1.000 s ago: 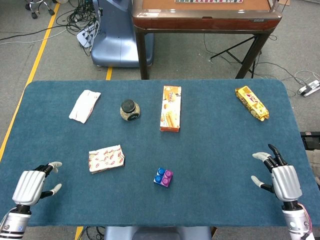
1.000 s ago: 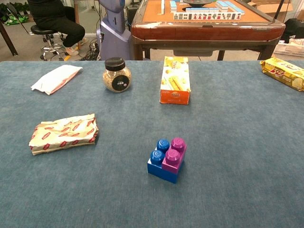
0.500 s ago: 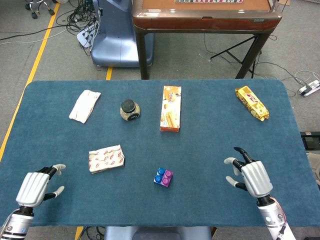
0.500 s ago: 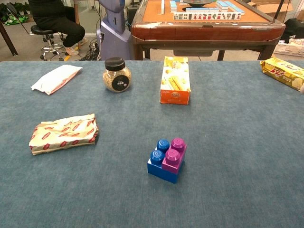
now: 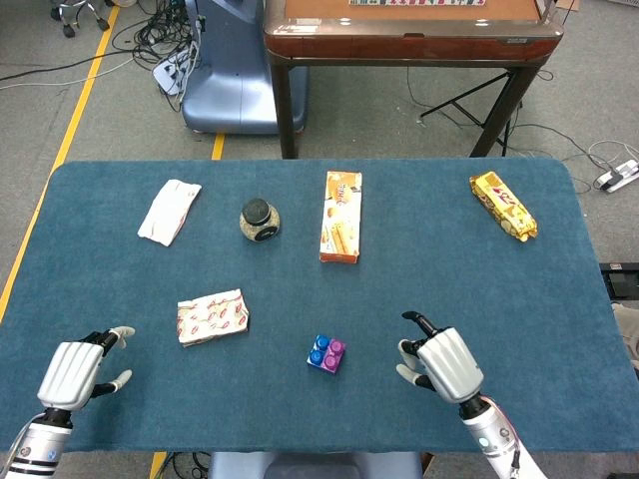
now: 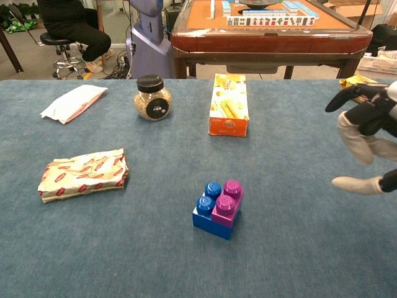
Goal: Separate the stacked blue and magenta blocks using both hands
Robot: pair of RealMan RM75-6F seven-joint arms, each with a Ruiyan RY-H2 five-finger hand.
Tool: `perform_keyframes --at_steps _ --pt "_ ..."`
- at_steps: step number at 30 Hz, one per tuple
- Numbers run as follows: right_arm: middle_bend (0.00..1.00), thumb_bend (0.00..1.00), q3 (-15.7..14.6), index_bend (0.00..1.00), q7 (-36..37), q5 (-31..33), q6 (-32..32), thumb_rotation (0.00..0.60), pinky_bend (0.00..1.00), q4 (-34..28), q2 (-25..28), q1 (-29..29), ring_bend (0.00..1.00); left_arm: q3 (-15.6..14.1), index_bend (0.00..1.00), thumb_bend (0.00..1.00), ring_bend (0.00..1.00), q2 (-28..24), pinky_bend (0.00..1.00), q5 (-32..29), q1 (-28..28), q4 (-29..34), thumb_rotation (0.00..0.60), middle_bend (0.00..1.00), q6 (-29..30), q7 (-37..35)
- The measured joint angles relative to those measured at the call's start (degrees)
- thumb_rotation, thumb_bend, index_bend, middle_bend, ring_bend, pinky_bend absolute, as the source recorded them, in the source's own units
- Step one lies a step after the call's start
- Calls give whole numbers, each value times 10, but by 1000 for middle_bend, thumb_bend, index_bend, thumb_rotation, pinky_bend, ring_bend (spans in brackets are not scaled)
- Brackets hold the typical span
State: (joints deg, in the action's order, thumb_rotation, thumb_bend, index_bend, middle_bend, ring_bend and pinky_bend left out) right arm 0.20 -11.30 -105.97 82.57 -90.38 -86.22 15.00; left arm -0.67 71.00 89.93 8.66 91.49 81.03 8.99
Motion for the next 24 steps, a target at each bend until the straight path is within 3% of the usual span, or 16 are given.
perform_keyframes --at_steps 24 --pt "1000 0 7 868 -51 5 -106 600 1000 51 -115 83 1000 -7 370 211 480 3 690 -5 -3 -6 600 447 -5 -14"
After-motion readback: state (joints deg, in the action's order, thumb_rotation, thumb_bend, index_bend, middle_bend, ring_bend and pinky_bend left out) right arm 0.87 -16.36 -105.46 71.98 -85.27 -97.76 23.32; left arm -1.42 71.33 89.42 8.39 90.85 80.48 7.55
